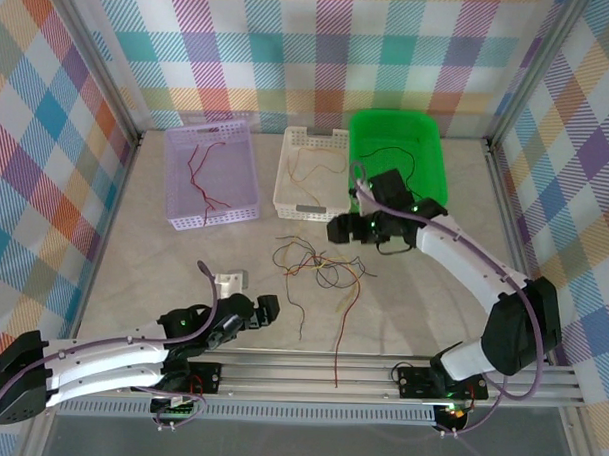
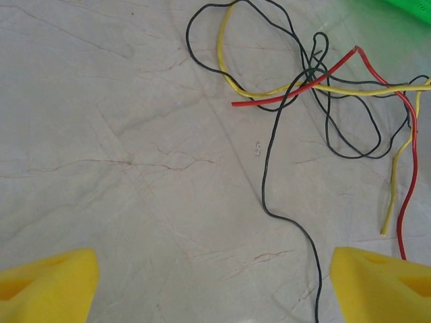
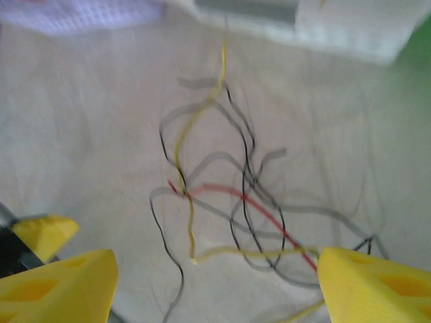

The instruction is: Untangle the cables

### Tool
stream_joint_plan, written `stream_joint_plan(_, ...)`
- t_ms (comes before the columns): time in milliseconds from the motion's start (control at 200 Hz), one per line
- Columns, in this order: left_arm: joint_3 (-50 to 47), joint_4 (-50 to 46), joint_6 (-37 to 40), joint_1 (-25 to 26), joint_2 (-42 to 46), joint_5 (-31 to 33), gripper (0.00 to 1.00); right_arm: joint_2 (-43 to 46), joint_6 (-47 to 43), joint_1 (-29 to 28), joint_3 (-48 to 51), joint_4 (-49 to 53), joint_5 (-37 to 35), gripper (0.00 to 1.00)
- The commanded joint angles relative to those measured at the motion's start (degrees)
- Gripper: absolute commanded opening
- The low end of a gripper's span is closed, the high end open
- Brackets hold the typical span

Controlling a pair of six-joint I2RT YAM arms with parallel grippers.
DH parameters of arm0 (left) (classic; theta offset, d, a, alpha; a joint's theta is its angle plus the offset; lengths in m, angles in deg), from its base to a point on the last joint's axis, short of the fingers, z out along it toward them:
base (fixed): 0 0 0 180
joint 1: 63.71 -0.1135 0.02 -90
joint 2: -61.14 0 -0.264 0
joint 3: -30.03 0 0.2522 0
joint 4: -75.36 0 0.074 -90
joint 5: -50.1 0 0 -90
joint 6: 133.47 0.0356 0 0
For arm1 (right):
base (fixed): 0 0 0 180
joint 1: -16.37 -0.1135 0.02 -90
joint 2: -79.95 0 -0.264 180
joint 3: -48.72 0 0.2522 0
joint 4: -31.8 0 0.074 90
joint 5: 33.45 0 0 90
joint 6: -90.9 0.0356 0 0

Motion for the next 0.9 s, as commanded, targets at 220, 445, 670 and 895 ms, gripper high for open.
stream_joint_plan(220, 4.83, -0.65, 0.99, 0.72, -3.14, 0.19, 0.93, 1.88, 6.06, -6.19, 8.59, -8.81, 1.04, 0.90)
stream_joint_plan(445, 5.32, -2.10, -0.17, 0.72, -3.46, 0.55, 0.94, -0.03, 14.95, -8.85, 13.14, -16.15, -1.54, 1.00)
stream_joint_plan(670, 5.04, -4.19, -1.37, 0.72, -1.98, 1.25, 0.96, 0.66, 23.68, -8.98, 15.96, -21.81, -4.66, 0.99)
stream_joint_plan(895, 4.73, -4.17, -2.19, 0.76, -1.39, 1.17, 0.96, -2.65, 27.93, -8.96, 15.28, -26.71, -3.81, 0.80)
